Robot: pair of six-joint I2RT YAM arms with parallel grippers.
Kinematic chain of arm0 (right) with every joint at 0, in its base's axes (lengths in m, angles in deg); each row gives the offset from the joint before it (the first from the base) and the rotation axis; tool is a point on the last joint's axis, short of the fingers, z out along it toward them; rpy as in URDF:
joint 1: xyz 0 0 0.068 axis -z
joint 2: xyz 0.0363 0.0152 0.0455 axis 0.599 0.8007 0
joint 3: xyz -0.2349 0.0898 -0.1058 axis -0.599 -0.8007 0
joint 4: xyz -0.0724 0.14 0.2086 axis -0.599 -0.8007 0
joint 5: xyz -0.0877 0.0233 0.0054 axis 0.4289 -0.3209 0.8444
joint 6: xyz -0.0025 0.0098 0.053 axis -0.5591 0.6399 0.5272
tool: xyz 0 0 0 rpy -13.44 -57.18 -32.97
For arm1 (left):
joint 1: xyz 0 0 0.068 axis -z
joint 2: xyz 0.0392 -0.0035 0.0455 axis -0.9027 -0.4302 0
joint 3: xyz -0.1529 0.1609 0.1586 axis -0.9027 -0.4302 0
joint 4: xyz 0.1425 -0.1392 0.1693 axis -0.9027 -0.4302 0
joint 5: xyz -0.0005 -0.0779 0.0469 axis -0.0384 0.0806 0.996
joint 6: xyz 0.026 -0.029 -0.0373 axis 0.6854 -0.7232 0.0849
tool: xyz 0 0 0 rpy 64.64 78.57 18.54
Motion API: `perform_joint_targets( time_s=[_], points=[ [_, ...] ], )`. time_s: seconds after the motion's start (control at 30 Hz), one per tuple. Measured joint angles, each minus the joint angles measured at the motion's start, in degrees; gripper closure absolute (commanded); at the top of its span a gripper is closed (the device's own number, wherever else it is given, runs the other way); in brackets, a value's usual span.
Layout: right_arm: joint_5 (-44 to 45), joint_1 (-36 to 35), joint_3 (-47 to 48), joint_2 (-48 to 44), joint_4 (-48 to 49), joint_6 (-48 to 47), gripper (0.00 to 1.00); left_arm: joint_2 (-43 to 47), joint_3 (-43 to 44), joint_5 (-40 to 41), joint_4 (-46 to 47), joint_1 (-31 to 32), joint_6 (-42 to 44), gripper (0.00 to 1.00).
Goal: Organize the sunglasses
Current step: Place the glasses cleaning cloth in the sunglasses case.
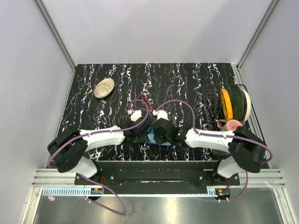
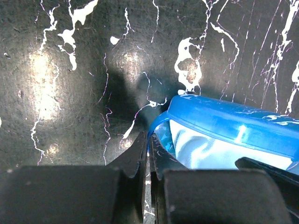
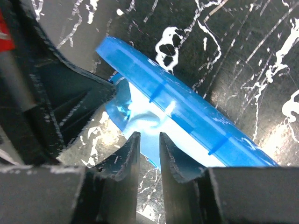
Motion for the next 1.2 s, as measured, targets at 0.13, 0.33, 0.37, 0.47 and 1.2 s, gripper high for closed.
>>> perform_joint_targets(
  time_s=[0.13, 0.33, 0.37, 0.47, 1.2],
  points=[
    [-0.8, 0.0, 0.0, -1.2, 1.9, -1.1, 0.68, 0.0, 0.0, 0.0, 0.0, 0.0, 0.0, 0.98],
    [-2.4, 0.0, 1.0, 1.8, 3.9, -2.4, 0.68, 0.0, 0.1, -0.1, 0.1, 0.0, 0.0, 0.98],
    [-2.6, 0.0, 1.3, 2.4, 4.0, -2.5, 0.68, 0.0, 0.1, -0.1, 0.2, 0.0, 0.0, 0.98],
    [-3.3, 0.0, 2.0, 4.3, 4.8, -2.7, 0.67, 0.0, 0.1, -0.3, -0.4, -0.2, -0.1, 0.98],
    [-0.2, 0.1, -3.0, 4.6, 10.6, 0.4, 0.64, 0.0, 0.9, -1.5, -1.6, -0.2, -2.7, 0.96]
  ],
)
